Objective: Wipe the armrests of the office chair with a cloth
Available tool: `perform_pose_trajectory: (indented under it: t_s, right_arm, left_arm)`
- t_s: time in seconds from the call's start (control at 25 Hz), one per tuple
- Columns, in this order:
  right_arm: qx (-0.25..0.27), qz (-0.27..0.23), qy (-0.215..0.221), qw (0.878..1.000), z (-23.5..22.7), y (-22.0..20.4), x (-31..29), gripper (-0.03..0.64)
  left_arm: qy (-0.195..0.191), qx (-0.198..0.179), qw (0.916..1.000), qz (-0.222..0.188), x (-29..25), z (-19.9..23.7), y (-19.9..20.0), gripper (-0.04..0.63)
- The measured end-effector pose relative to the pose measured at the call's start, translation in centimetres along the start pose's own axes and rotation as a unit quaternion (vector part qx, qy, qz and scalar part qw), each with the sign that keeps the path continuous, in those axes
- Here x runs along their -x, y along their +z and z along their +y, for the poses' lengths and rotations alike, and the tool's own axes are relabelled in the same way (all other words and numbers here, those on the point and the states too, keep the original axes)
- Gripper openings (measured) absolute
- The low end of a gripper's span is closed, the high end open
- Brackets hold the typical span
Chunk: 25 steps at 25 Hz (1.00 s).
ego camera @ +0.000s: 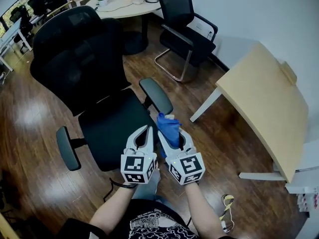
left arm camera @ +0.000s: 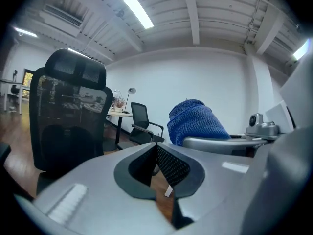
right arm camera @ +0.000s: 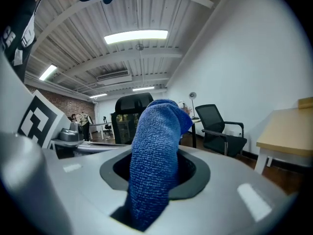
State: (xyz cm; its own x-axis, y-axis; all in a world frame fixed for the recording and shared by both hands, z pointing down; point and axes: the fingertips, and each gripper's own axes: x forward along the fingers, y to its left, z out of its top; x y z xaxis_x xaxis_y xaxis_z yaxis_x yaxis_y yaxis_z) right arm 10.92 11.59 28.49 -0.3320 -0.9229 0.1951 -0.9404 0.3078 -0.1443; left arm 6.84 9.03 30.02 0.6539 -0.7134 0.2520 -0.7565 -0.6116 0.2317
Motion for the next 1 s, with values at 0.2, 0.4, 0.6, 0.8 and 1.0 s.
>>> perform_pose_trajectory:
  t_s: [0.2, 0.4, 0.6, 0.8, 1.0]
  right_arm:
    - [0.022, 0.028, 0.044, 0.998, -4.1, 0.7, -4.3, 0.138]
    - [0.057, 0.069, 0.106, 0.99, -6.7, 1.0, -10.3, 0.138]
    - [0.13, 0.12, 0.175, 0.969, -8.5, 0.2, -17.3, 0.138]
    - [0.184, 0.165, 0.25, 0.936, -9.5, -1.1, -23.2, 0.138]
    - [0.271, 0.196, 0.345, 0.877, -8.8, -3.5, -28.0, 0.138]
  left_arm:
    - [0.023, 0.012, 0.9996, -0.004, -5.4, 0.8, 1.3, -0.021]
    - [0.07, 0.04, 0.9967, -0.008, -9.6, 4.1, 2.1, -0.021]
    - [0.112, 0.065, 0.9915, -0.013, -12.6, 8.0, 2.6, -0.021]
    - [0.165, 0.084, 0.9826, -0.02, -13.7, 10.5, 2.9, -0.021]
    - [0.237, 0.106, 0.9655, -0.023, -14.7, 13.8, 2.2, -0.021]
